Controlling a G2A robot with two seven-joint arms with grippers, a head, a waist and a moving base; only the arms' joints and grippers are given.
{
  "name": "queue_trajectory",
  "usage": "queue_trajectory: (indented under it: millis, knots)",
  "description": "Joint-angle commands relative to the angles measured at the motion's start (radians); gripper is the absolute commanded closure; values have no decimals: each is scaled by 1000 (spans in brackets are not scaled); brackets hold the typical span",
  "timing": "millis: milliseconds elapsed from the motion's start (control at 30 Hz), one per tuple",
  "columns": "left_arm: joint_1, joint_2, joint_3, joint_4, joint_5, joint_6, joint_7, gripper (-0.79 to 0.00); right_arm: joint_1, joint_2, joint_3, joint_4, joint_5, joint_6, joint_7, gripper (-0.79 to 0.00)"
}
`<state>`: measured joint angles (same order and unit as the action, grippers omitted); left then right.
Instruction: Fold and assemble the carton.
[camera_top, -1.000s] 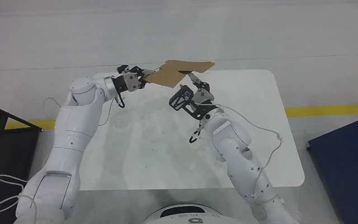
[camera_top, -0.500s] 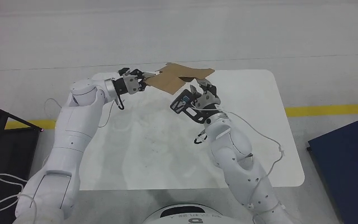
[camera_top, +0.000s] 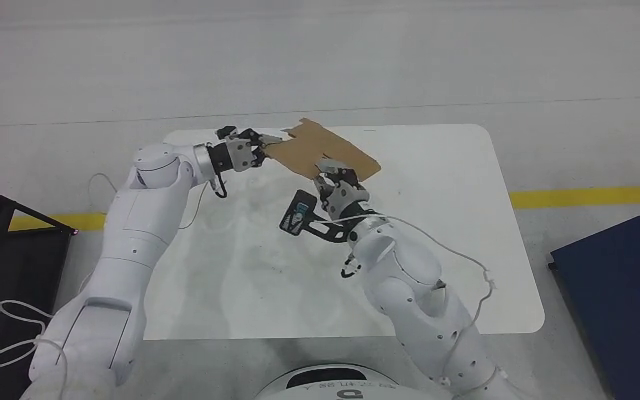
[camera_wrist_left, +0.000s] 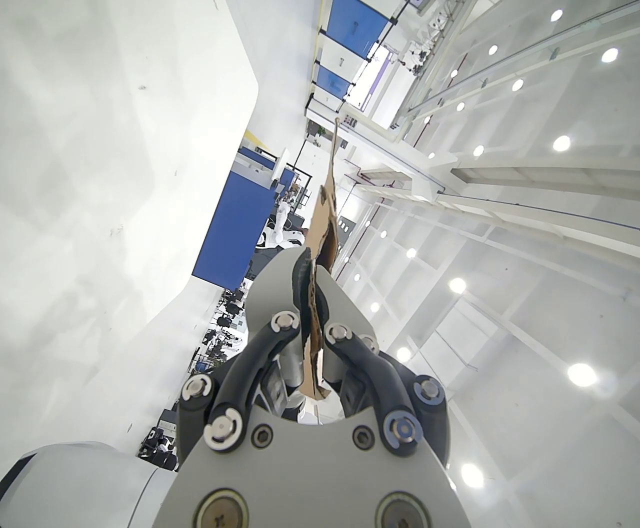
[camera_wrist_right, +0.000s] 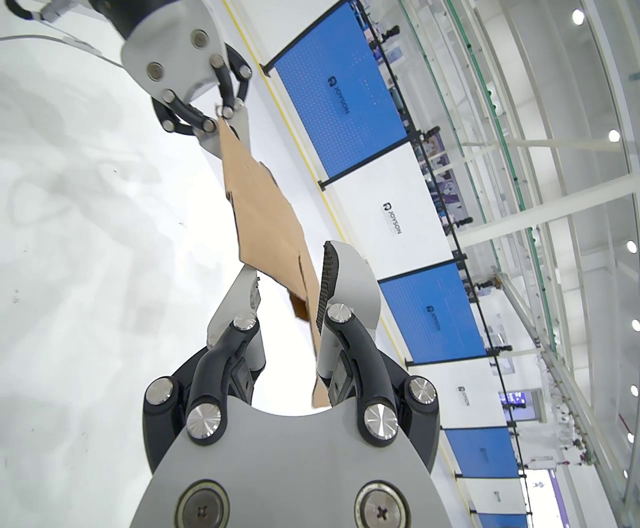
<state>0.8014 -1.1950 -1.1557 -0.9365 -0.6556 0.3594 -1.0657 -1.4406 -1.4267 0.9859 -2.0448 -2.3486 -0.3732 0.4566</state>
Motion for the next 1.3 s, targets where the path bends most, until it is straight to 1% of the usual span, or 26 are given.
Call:
queue_trajectory:
  millis: [0, 133, 200, 267, 333, 400, 467, 500, 567, 600, 667, 767, 800, 833, 867, 1000, 1067, 1167, 1233, 1267]
  knots:
    - [-4, -1, 5, 3, 1, 0, -3, 0, 17, -2, -8, 15, -3, -8, 3, -296]
    - [-7, 0, 8, 7, 1, -3, -10, 0, 43, -5, -21, 34, -12, -29, 20, -308]
    - [-8, 0, 8, 9, 2, -4, -13, 0, 51, -6, -25, 37, -15, -39, 27, -302]
    - [-9, 1, 11, 12, 5, -4, -16, 0, 60, -6, -28, 40, -25, -51, 37, -289]
    - [-10, 1, 13, 15, 8, -4, -18, 0, 65, -7, -31, 40, -33, -61, 47, -252]
    - [-11, 1, 14, 17, 6, -6, -17, 0, 69, -7, -33, 40, -34, -72, 51, -246]
    - [-12, 1, 18, 18, 7, -5, -17, 0, 73, -8, -34, 42, -31, -94, 58, -215]
    - [-13, 0, 21, 18, 8, -5, -17, 0, 75, -8, -36, 46, -29, -108, 61, -185]
    - [-16, -1, 25, 20, 8, -5, -17, 0, 82, -8, -40, 53, -25, -136, 67, -46]
    - [-18, -1, 27, 20, 8, -5, -17, 0, 85, -9, -43, 55, -22, -148, 69, 0]
    - [-24, -2, 35, 18, 20, -7, -21, 0, 91, -10, -45, 59, -11, -171, 69, 0]
    - [-33, -3, 46, 11, 30, -7, -28, 0, 95, -11, -41, 59, 2, -176, 75, 0]
    - [-36, -4, 48, 9, 29, -7, -27, -194, 96, -11, -38, 58, 8, -174, 75, 0]
    - [-39, -4, 49, 6, 31, -10, -26, -600, 96, -11, -34, 57, 16, -171, 74, 0]
    - [-41, -4, 48, 5, 32, -12, -24, -785, 96, -11, -30, 55, 23, -168, 72, 0]
    - [-46, 0, 25, 12, 20, -44, 0, -785, 86, -12, 23, 47, 79, -99, 73, 0]
    - [-42, 3, 7, 18, 5, -68, 11, -785, 78, -13, 55, 42, 134, -62, 52, 0]
    - [-22, 2, -19, 32, -56, -109, 3, -785, 63, -15, 115, 40, 274, 9, -8, 0]
    - [-4, -3, -29, 44, -123, -134, -14, -785, 53, -18, 161, 51, 423, 35, -70, 0]
    - [2, -5, -30, 49, -141, -146, -20, -785, 54, -17, 175, 59, 462, 32, -81, 0]
